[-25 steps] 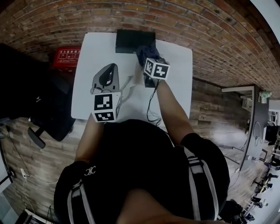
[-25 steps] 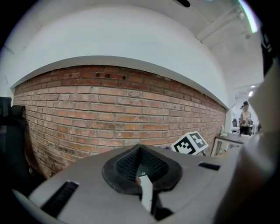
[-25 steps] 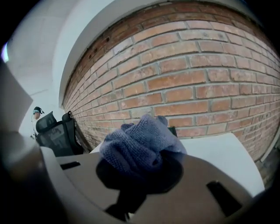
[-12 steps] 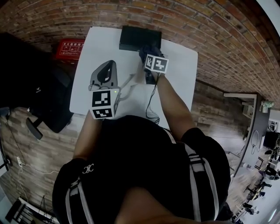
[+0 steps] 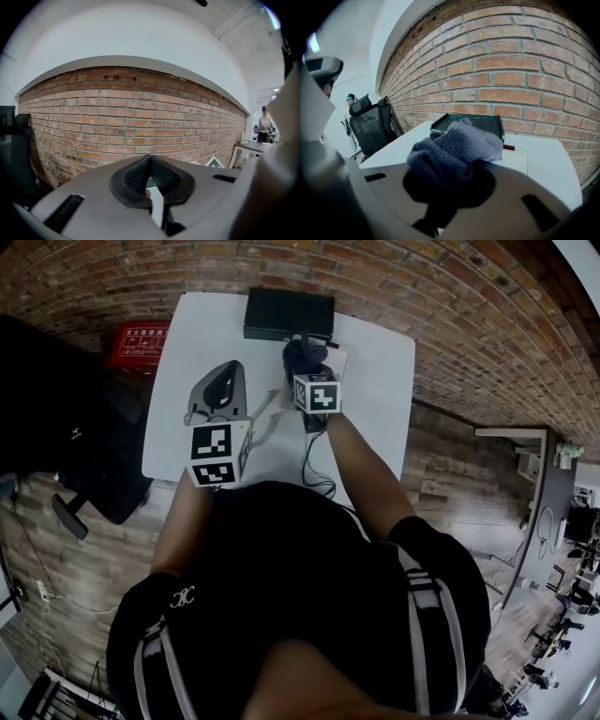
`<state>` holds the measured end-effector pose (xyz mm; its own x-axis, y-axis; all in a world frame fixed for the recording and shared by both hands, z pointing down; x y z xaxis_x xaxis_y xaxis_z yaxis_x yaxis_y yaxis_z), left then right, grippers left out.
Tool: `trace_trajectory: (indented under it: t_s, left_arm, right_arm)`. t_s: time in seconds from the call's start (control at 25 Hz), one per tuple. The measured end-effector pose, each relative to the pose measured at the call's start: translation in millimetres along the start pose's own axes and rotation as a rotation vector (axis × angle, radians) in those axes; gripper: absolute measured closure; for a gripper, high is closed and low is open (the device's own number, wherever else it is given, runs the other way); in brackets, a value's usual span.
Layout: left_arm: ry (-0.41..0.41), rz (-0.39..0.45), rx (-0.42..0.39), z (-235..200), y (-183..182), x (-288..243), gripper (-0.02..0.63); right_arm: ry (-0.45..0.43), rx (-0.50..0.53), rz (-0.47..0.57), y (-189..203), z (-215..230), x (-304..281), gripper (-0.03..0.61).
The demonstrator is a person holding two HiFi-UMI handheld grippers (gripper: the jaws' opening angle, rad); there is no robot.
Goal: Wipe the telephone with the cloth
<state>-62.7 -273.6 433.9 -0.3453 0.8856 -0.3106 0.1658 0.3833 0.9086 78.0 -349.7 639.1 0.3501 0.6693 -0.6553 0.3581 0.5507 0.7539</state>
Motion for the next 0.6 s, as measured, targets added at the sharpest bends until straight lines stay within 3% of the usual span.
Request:
trace_trajectory:
  t_s: [0.6]
  left_arm:
    - [0.018,-0.01,-0.022,10.6,1.9,-1.0,0.618]
  right_arm:
    - [-0.113,0.011,-0.002,45.7,-39.2,20.5,0.54]
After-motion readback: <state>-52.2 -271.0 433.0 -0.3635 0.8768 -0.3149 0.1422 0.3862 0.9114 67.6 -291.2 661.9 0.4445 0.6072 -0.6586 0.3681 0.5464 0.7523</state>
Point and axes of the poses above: the fingertips, and each gripper's own axes: x backward along the fingers, z to its right, y out of its underside, the point moved 1 cm from there along x, backward along the fingers, and after that the axes turned 14 degrees about x, right-handed, at the moved point
